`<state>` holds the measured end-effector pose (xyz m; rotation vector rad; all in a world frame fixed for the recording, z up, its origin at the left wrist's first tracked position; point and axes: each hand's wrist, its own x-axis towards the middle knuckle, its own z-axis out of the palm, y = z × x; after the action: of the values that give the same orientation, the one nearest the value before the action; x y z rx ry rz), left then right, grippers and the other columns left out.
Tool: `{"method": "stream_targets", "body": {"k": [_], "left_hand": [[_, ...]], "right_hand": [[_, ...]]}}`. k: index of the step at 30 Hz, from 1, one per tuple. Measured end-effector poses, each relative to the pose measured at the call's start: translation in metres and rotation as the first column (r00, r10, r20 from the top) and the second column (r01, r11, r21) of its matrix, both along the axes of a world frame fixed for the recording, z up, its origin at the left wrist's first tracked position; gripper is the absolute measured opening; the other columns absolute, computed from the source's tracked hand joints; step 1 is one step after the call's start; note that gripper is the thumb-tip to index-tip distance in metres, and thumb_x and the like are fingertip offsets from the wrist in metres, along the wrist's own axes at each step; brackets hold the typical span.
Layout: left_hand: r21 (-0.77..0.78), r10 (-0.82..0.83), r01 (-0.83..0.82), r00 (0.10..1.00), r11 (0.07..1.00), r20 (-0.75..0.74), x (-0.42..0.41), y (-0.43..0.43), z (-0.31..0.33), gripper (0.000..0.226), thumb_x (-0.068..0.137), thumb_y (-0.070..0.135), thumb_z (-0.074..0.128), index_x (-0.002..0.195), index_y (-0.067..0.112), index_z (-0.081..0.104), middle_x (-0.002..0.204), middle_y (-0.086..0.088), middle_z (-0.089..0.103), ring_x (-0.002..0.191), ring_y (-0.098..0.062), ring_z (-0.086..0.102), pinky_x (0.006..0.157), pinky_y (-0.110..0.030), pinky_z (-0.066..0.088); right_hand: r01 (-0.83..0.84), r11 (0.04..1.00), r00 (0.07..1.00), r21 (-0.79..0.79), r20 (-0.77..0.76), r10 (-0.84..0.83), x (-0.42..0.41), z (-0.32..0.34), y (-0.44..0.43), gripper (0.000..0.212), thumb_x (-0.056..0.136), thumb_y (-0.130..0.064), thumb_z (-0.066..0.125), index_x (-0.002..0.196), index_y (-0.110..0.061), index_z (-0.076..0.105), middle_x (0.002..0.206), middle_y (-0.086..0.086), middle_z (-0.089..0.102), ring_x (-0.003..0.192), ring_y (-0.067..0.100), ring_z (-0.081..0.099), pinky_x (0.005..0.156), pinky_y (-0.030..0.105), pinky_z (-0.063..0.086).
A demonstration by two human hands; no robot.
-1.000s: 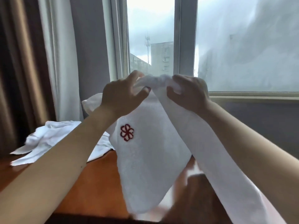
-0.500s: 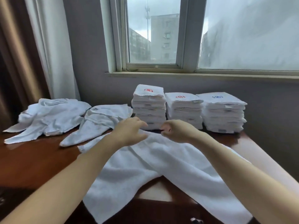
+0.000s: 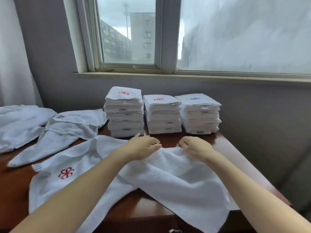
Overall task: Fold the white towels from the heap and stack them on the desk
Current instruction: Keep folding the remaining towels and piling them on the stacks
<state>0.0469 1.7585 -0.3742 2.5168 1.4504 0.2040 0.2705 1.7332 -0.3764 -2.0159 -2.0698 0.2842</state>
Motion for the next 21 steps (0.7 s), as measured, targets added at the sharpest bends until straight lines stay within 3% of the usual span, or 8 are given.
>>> {"method": "stream_targets", "body": {"k": [2,4,6,9,12,14,16,21], "left_hand": [[0.000,0.030,-0.029,1.000,1.000,-0.007,0.013,0.005,0.002,0.044,0.104,0.047,0.031,0.112,0.019,0.063,0.115,0.002,0.067,0.111,-0.017,0.058,0.114,-0.041,0.030],[-0.003,0.064,-0.064,0.998,0.998,-0.006,0.024,0.010,0.002,0.044,0.103,0.050,0.032,0.112,0.020,0.064,0.110,0.005,0.067,0.103,-0.017,0.060,0.097,-0.040,0.046],[0.001,0.070,-0.070,0.998,0.998,0.000,0.032,0.016,-0.001,0.036,0.102,0.047,0.036,0.106,0.026,0.065,0.106,0.010,0.065,0.099,-0.014,0.059,0.090,-0.036,0.049],[-0.039,0.035,-0.036,0.999,0.999,-0.035,0.039,0.025,-0.004,0.014,0.095,0.036,0.046,0.093,0.039,0.060,0.090,0.014,0.056,0.090,-0.013,0.054,0.086,-0.036,0.048],[-0.187,0.000,-0.008,0.999,0.982,-0.041,0.039,0.034,-0.008,0.020,0.087,0.040,0.060,0.093,0.025,0.070,0.083,0.008,0.065,0.083,-0.016,0.062,0.079,-0.034,0.052],[-0.261,-0.017,0.013,1.000,0.965,-0.010,0.038,0.037,-0.010,0.021,0.085,0.041,0.064,0.086,0.021,0.071,0.073,0.009,0.064,0.070,-0.012,0.059,0.067,-0.028,0.047],[-0.231,-0.012,0.015,1.000,0.973,0.015,0.038,0.038,-0.010,0.018,0.086,0.042,0.065,0.087,0.025,0.070,0.073,0.013,0.063,0.066,-0.006,0.056,0.063,-0.024,0.044],[-0.014,0.018,-0.013,0.924,1.000,0.382,0.036,0.040,0.014,0.012,0.097,0.027,0.053,0.091,0.016,0.052,0.080,0.005,0.054,0.076,-0.018,0.051,0.073,-0.038,0.043]], "right_hand": [[0.019,1.000,1.000,-0.022,0.004,-0.019,0.010,0.000,0.002,0.024,0.089,-0.026,0.042,0.094,-0.023,0.066,0.099,-0.006,0.067,0.096,0.024,0.062,0.083,0.034,0.051],[-0.018,0.996,0.999,-0.085,-0.047,0.014,0.017,0.001,0.005,0.023,0.078,-0.033,0.046,0.080,-0.020,0.064,0.079,-0.008,0.063,0.078,0.019,0.060,0.072,0.031,0.050],[-0.058,0.989,0.993,-0.136,-0.109,0.043,0.022,0.001,0.008,0.022,0.068,-0.034,0.048,0.067,-0.015,0.059,0.062,-0.006,0.055,0.063,0.019,0.052,0.061,0.031,0.044],[-0.095,0.977,0.985,-0.193,-0.164,0.063,0.027,-0.001,0.012,0.032,0.069,-0.029,0.061,0.094,-0.011,0.070,0.083,0.004,0.069,0.079,0.025,0.064,0.072,0.036,0.053],[-0.110,0.958,0.985,-0.266,-0.160,0.069,0.025,-0.006,0.013,0.029,0.067,-0.023,0.067,0.095,-0.019,0.072,0.090,-0.001,0.071,0.080,0.016,0.065,0.073,0.032,0.055],[-0.115,0.957,0.986,-0.266,-0.151,0.076,0.023,-0.008,0.015,0.012,0.066,-0.019,0.070,0.078,-0.021,0.071,0.077,-0.003,0.068,0.066,0.012,0.061,0.057,0.025,0.050],[-0.113,0.975,0.982,-0.190,-0.170,0.080,0.023,-0.006,0.017,0.007,0.068,-0.014,0.067,0.067,-0.021,0.066,0.066,-0.006,0.061,0.060,0.011,0.056,0.050,0.023,0.042],[0.032,0.977,0.875,0.213,-0.478,0.075,0.020,0.022,0.023,0.003,0.085,-0.014,0.061,0.086,-0.017,0.060,0.082,-0.004,0.061,0.081,0.016,0.057,0.070,0.029,0.044]]}}
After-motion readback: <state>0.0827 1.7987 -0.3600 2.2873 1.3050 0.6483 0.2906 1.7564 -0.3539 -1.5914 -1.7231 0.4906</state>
